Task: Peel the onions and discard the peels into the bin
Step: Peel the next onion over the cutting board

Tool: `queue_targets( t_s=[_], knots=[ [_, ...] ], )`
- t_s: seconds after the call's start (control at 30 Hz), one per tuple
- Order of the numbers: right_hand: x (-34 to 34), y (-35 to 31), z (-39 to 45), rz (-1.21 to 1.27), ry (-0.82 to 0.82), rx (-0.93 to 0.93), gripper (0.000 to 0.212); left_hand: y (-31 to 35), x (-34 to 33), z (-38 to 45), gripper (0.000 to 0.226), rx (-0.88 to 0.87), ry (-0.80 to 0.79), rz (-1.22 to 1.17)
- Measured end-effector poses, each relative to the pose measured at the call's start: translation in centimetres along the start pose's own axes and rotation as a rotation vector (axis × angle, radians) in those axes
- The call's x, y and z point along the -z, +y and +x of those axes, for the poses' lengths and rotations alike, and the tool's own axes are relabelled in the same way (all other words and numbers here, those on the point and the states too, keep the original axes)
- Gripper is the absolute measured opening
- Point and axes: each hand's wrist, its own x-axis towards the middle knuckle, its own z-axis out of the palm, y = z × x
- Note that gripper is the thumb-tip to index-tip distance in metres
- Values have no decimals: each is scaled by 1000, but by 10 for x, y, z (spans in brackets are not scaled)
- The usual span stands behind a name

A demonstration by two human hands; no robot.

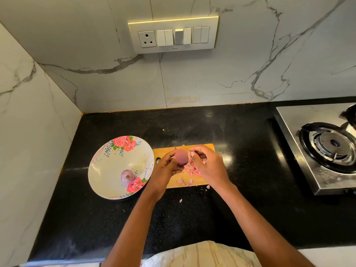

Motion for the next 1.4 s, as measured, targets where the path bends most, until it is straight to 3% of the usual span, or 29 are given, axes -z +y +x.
queue_targets(
  t_s=[0.2, 0.37, 0.5, 0.63, 0.8, 1.03, 1.23, 1.4],
  knots=[
    [-5, -4, -4, 255, -129, -203, 24, 3, -4, -2, 29, -12, 1, -23],
    [-17, -11, 0, 470, 69, -405, 12, 11, -17, -2, 27, -98, 38, 11],
    [-21, -15, 5, 424, 103, -424, 16, 12, -16, 1, 28, -116, 55, 26],
    [-19, -14, 2, 531, -50, -420, 22, 13, -12, 2, 27, -118, 69, 19],
    [-24, -15, 5, 546, 118, -574, 10, 7, -19, 1, 36, -112, 40, 24],
    [-16, -12, 2, 551, -51, -469, 17, 7, -12, 5, 28, -87, 57, -58],
    [-26, -20, 4, 639, 100, -635, 12, 8, -11, 3, 28, -161, 28, 40],
    [-21, -23, 7, 675, -2, -577, 24, 10, -11, 1, 35, -134, 91, 0]
  ],
)
